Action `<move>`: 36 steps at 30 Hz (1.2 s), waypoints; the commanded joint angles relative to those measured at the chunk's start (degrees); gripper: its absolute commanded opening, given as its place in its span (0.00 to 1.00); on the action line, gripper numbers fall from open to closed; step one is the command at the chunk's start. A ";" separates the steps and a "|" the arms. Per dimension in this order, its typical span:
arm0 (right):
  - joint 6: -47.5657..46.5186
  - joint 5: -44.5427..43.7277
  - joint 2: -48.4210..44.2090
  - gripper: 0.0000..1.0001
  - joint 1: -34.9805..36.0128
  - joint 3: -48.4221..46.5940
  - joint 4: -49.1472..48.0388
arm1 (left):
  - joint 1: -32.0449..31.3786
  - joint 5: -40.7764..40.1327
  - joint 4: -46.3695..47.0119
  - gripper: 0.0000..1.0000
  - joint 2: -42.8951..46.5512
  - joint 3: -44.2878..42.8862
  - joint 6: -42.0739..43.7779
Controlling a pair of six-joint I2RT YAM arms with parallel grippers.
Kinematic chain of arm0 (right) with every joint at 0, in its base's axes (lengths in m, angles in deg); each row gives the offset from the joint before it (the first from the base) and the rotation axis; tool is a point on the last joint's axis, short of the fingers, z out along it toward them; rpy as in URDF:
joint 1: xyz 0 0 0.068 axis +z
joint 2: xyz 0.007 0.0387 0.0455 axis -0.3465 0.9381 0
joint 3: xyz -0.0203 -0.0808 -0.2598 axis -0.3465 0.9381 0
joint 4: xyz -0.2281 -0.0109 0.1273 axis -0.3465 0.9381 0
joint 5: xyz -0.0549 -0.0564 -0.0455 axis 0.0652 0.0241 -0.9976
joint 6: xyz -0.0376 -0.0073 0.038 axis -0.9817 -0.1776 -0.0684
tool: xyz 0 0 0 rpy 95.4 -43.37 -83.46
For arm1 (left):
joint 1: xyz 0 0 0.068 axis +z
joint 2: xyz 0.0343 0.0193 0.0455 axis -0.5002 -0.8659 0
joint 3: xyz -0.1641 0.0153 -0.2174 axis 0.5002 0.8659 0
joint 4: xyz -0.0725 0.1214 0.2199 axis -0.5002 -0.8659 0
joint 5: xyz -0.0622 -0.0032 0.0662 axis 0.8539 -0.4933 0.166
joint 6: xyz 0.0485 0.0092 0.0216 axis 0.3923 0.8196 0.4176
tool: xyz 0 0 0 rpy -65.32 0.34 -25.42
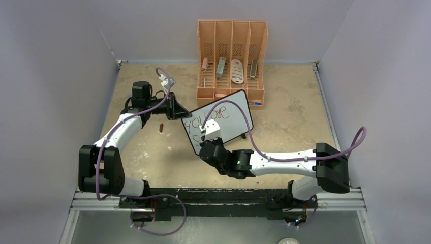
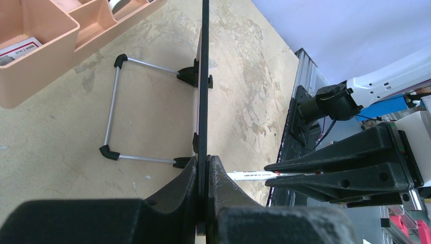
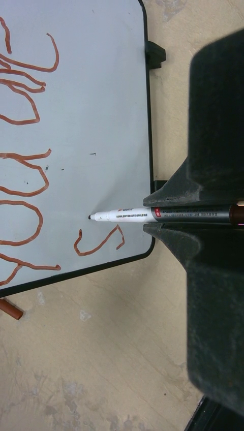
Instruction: Write a sentence on the whiteboard
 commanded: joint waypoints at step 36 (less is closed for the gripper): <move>4.69 5.98 1.63 0.00 -0.83 -1.95 8.14 | -0.45 0.21 0.86 0.00 1.20 -1.69 0.84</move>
